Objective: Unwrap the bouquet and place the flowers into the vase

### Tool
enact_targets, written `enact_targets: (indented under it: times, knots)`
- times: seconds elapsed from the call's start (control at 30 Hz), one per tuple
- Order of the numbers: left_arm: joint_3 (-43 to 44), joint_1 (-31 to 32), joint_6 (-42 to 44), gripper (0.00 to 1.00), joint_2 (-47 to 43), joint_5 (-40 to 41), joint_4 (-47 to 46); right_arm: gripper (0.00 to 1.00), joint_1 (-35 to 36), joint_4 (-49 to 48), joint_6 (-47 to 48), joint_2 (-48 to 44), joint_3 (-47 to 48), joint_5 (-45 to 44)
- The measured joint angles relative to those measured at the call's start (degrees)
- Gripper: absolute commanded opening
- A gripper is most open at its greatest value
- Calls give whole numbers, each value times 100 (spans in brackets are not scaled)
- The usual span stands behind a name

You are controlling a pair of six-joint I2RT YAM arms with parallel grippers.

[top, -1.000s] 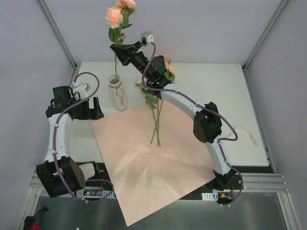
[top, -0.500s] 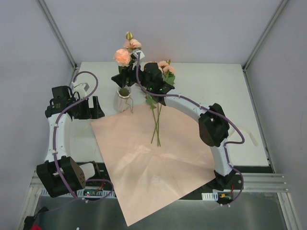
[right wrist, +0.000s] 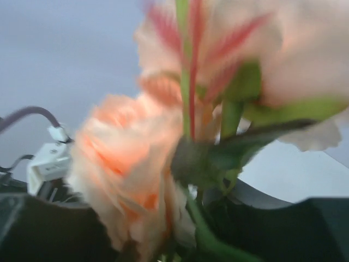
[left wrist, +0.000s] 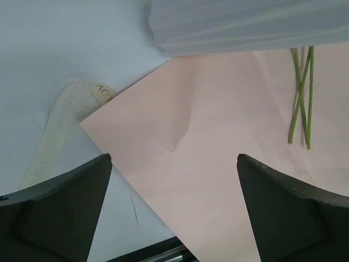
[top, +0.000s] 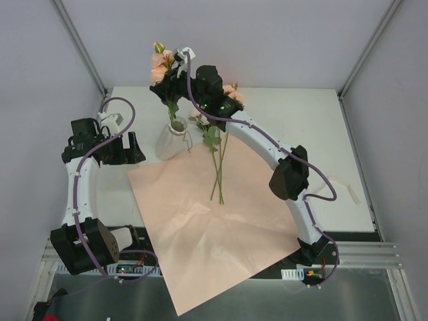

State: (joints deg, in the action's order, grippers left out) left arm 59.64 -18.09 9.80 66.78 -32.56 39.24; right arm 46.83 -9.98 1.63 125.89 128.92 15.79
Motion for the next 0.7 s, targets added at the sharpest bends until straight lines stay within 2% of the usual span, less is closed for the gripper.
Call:
enact_targets:
  times: [0.03,0.07,0.13,0.4,0.63,0.7]
  knots:
    - [0,0,-7,99,9,0,0,41,-11,63,15,107,70,-2]
    - [2,0,-15,99,22,0,-2,34,-17,107,20,221,131,-2]
    - [2,0,-39,99,63,0,-2,30,-42,208,15,485,354,-31]
    - [0,-2,-149,99,107,4,-28,32,11,315,-20,802,623,-103]
    - [0,-76,-258,99,116,26,-140,46,271,382,-35,1161,1220,-188]
    - [0,-118,-302,99,131,33,-153,57,337,385,-59,1237,1261,-192]
